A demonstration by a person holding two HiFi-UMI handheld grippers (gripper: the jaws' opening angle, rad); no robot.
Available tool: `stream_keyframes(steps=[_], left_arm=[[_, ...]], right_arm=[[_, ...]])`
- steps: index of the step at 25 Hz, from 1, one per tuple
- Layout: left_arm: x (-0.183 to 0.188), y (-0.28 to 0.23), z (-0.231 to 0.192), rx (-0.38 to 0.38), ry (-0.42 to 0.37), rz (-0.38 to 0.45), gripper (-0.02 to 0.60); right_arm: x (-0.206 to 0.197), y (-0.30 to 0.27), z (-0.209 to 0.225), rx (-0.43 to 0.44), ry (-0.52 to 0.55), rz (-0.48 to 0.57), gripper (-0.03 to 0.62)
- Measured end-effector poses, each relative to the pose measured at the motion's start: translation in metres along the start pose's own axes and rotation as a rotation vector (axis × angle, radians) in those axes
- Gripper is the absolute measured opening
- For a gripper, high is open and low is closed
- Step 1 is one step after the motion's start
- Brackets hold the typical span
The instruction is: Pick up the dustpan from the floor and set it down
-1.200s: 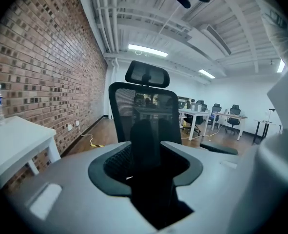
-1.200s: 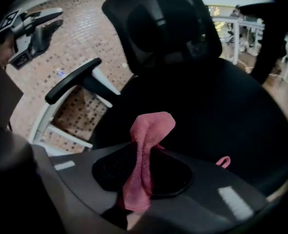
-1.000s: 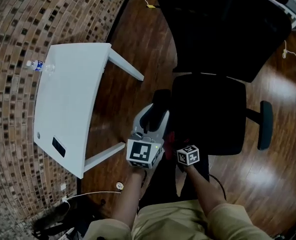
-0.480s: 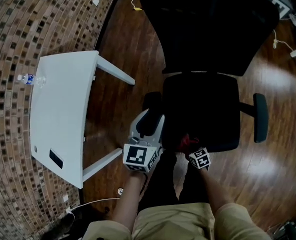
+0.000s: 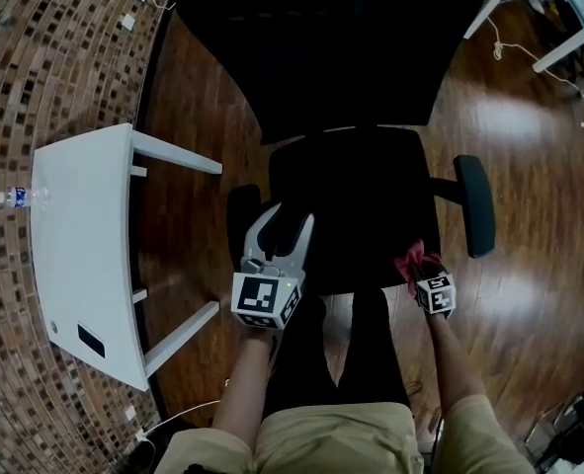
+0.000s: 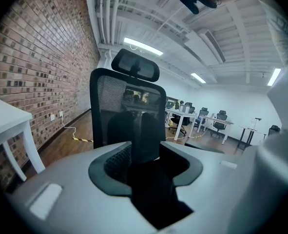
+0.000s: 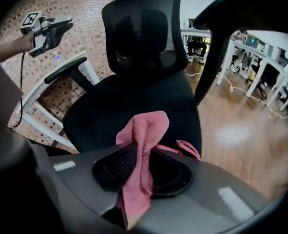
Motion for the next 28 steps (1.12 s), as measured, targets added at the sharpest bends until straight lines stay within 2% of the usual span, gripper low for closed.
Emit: stream_keyframes(steps=[4,7,11,13,21,24,28], left_arm=[[-0.002,-0.007,0.009,-0.009,0.002,-0.013,0.166],[0.005,-0.006,0.012,-0.006,-0.008,-0.018,0.167],[0.024,0.008,0.013,0.017,-0.015,-0.010,0.167],[0.035,0.017,0.015,0.028,-0.020,0.003,0.167],[0.108,0.071,0.026,0.072,-0.047,0.115,0.167],[0.131,0.091,0.030,0.097,-0.096,0.144,0.166],[0.160,0.120,0.031,0.129,-0.163,0.215,0.166]], right_arm=[[0.003,0.000,0.016,-0.076,0.003,-0.057,0.081],[0.005,0.001,0.014,-0.098,-0.052,-0.086,0.081],[0.027,0.023,-0.003,-0.051,-0.181,-0.010,0.081],[0.052,0.043,-0.014,-0.023,-0.225,0.072,0.081],[0.209,0.173,-0.055,0.154,-0.376,0.538,0.081],[0.263,0.228,-0.069,0.247,-0.378,0.693,0.081],[0.324,0.295,-0.093,0.337,-0.311,0.898,0.081]])
Point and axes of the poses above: the fingertips, and each gripper's own axes: y backward along the fingers, z to its right, x out of its top, the point moved 7 cm from there along y, backward along the fingers, and after that the axes turned 14 degrees about -x, right-handed, at the moved point
